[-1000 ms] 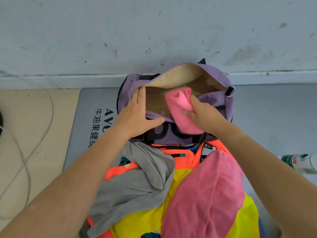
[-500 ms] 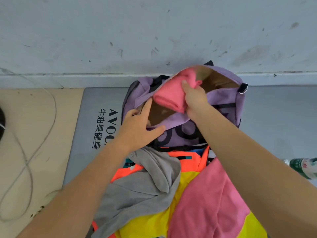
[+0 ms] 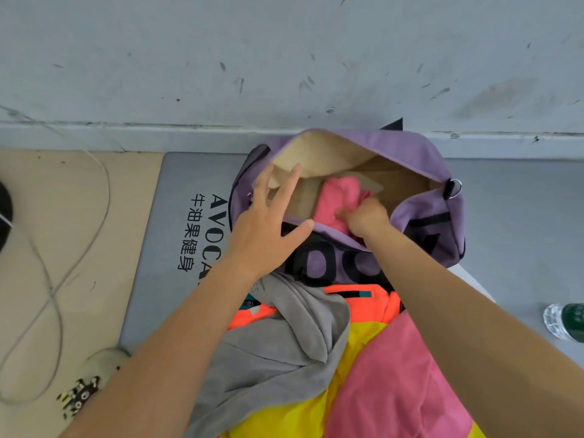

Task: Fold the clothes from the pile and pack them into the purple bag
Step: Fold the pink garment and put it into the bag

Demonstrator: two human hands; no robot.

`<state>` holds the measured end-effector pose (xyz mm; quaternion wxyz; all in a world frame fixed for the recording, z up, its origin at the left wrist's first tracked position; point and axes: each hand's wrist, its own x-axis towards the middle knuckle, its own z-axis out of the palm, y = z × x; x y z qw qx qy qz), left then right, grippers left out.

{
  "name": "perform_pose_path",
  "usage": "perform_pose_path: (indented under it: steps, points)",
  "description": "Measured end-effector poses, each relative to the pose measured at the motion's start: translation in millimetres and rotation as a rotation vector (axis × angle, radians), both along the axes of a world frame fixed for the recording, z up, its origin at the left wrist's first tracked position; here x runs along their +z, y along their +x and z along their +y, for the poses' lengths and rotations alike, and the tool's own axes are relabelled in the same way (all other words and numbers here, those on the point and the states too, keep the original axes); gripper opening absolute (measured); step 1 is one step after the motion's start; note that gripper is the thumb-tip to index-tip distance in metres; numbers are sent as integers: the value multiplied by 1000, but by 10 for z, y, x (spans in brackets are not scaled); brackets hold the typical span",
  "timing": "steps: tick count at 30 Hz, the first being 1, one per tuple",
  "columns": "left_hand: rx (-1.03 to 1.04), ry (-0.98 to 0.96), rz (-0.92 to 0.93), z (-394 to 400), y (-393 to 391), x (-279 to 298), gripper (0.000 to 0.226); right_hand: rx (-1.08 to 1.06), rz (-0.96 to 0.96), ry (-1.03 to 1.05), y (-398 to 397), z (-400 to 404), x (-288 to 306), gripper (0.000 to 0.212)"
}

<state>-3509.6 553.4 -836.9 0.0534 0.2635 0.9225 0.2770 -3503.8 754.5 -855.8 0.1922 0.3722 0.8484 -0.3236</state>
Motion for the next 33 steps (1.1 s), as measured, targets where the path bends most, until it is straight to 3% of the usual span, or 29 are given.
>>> perform_pose_path:
  steps: [3, 5, 8, 12, 14, 17, 19, 22, 25, 29, 33]
  points:
    - [30, 64, 73, -69, 21, -27, 60, -123, 289, -454, -30, -126, -36, 55]
    - [132, -24, 71, -113, 41, -63, 58, -186, 306, -708, -49, -219, -56, 41]
    - [270, -129, 88, -160, 17, -71, 60, -167, 197, -532, -88, -282, -99, 37]
    - [129, -288, 58, -220, -92, -93, 84, -283, 276, -581, -43, -308, -196, 43]
    - [81, -243, 65, -224, -104, -74, 92, -262, 281, -590, -28, -317, -207, 40]
    - [82, -10, 112, -222, -70, 37, 93, -198, 252, -504, -67, -331, -183, 33]
    - [75, 83, 145, -202, -41, 102, 94, -182, 336, -614, -110, -388, -135, 23]
    - [64, 93, 102, -185, -31, 136, 98, -177, 341, -840, -192, -512, -81, 27]
    - [68, 88, 38, -241, -11, 92, 99, -167, 245, -659, -252, -560, -124, 30]
    - [80, 95, 12, -295, 23, 16, 100, -235, 242, -919, -219, -559, -186, 39]
    - [79, 95, 23, -276, 13, 12, 98, -147, 250, -849, -166, -485, -85, 48]
